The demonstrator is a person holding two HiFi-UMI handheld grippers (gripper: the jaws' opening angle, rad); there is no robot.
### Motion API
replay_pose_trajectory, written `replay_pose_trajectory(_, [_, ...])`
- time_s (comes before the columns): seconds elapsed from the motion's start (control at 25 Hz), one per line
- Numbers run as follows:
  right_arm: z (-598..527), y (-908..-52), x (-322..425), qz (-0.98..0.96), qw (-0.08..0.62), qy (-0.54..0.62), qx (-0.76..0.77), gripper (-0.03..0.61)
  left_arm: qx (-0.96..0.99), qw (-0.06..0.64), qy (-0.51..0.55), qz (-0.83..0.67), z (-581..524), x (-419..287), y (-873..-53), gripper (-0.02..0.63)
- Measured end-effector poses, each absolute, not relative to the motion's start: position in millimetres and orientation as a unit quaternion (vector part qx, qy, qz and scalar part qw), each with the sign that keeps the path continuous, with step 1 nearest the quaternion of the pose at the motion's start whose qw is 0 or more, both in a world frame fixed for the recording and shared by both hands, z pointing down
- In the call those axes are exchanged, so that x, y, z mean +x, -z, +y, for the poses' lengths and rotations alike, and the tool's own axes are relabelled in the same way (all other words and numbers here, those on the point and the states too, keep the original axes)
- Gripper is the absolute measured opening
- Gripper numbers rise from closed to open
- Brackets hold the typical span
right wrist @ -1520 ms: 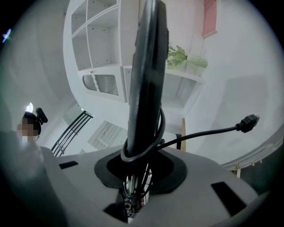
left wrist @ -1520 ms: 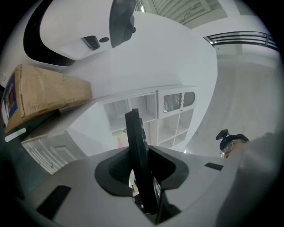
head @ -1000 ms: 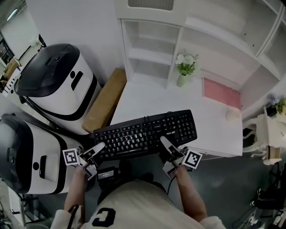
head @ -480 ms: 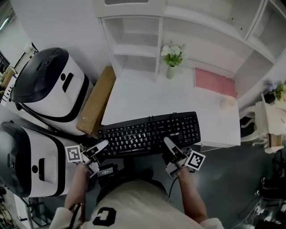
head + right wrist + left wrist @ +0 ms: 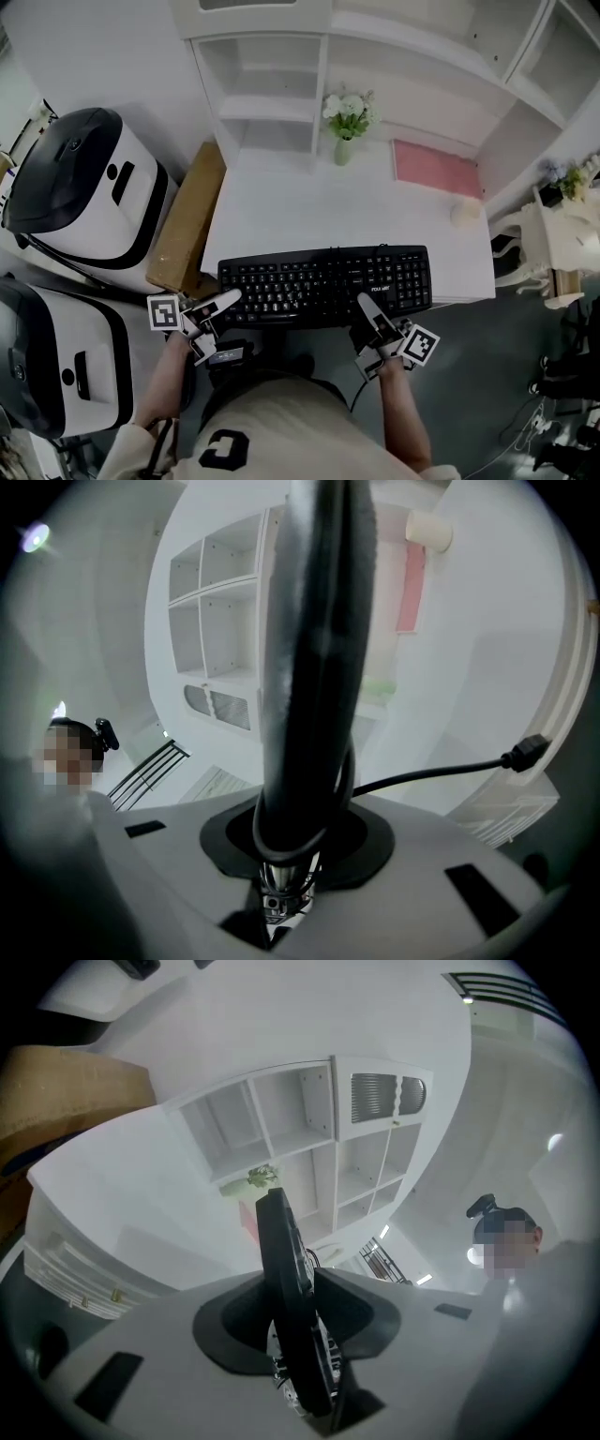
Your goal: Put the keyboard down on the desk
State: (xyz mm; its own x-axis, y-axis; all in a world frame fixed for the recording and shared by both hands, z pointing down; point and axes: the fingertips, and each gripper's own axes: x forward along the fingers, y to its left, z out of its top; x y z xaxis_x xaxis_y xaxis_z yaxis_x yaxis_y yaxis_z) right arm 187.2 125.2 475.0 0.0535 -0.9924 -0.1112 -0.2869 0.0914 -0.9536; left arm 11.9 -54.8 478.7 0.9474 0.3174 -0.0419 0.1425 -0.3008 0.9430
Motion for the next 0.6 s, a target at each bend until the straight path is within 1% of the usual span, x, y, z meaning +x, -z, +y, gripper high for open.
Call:
replay_pose_trajectory(0.12, [116, -474, 192, 0.567, 0.463, 0.377, -0.568, 0.097, 0.792, 0.583, -0.078, 0.161, -66, 19, -484, 0.124])
replay_pose_trajectory(0.36, [99, -469, 194, 0.556, 0.453, 0.371, -0.590, 0.097, 0.782, 0.584, -0.120, 0.181, -86, 26, -498, 0.122])
replay_pose_trajectory(0.6, [77, -464, 189, 0.553, 0.438, 0.369, -0.604, 0.095, 0.776, 0.585, -0.132, 0.194, -113, 28, -501, 0.114])
